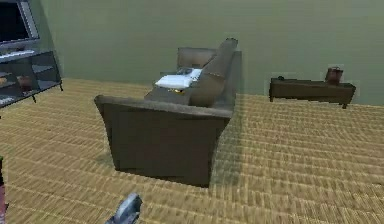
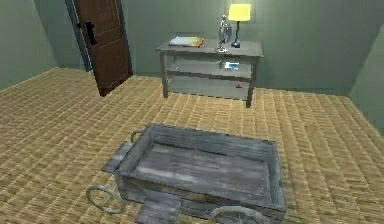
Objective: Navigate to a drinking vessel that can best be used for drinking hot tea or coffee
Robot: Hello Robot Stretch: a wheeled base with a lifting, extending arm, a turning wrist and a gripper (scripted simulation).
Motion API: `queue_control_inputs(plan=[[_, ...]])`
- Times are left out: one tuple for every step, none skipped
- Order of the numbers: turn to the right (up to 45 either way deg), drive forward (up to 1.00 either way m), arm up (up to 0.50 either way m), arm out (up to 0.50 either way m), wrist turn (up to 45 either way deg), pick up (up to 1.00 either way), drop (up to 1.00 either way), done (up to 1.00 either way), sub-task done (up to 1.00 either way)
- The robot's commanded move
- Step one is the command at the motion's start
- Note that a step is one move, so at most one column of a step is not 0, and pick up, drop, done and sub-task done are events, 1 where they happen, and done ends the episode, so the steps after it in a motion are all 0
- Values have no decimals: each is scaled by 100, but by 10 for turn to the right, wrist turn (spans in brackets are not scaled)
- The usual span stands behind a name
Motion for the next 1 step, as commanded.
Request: queue_control_inputs(plan=[[0,15,0,0,0,0,0,0,0]])
